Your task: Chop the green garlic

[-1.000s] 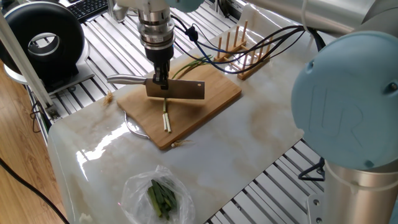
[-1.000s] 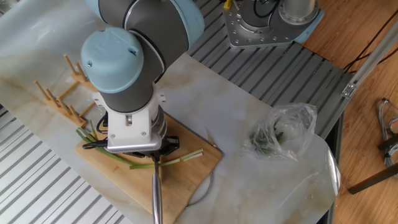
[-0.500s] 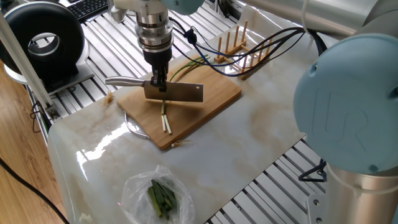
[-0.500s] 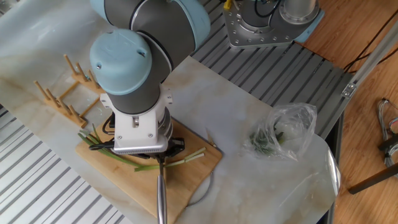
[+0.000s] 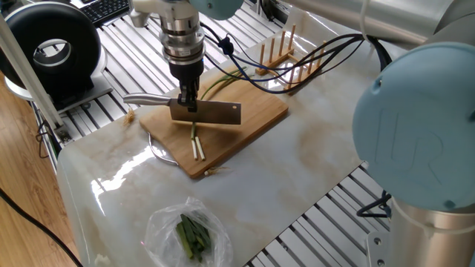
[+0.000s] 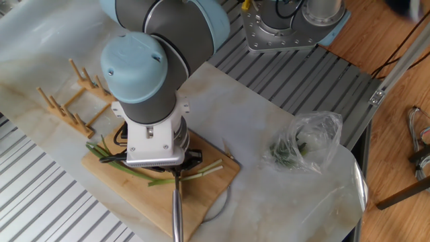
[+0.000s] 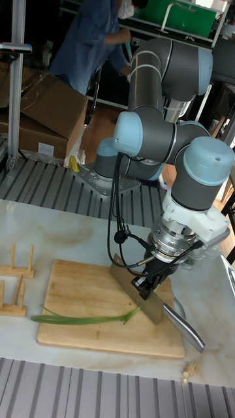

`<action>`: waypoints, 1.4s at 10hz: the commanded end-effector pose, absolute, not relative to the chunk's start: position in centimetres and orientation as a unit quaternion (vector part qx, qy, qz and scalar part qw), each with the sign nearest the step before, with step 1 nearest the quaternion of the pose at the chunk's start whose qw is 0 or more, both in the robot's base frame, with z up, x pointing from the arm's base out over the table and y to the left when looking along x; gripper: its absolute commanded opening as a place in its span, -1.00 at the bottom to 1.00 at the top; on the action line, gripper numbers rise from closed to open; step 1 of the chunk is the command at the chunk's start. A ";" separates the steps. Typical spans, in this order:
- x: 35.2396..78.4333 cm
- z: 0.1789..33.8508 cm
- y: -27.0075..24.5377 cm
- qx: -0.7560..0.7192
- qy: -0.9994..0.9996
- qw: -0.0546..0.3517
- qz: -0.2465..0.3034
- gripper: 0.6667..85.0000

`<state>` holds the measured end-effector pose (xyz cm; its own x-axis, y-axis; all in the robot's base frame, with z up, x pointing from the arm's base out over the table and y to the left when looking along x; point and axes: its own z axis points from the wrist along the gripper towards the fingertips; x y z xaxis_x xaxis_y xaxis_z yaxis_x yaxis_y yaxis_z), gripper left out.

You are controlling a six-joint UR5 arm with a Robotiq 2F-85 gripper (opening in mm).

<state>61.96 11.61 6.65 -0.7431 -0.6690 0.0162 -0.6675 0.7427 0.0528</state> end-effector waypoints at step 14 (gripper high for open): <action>61.9 6.8 12.3 0.351 -0.936 0.013 -0.028 -0.98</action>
<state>61.97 11.81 6.73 -0.7479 -0.6637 0.0148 -0.6624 0.7475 0.0498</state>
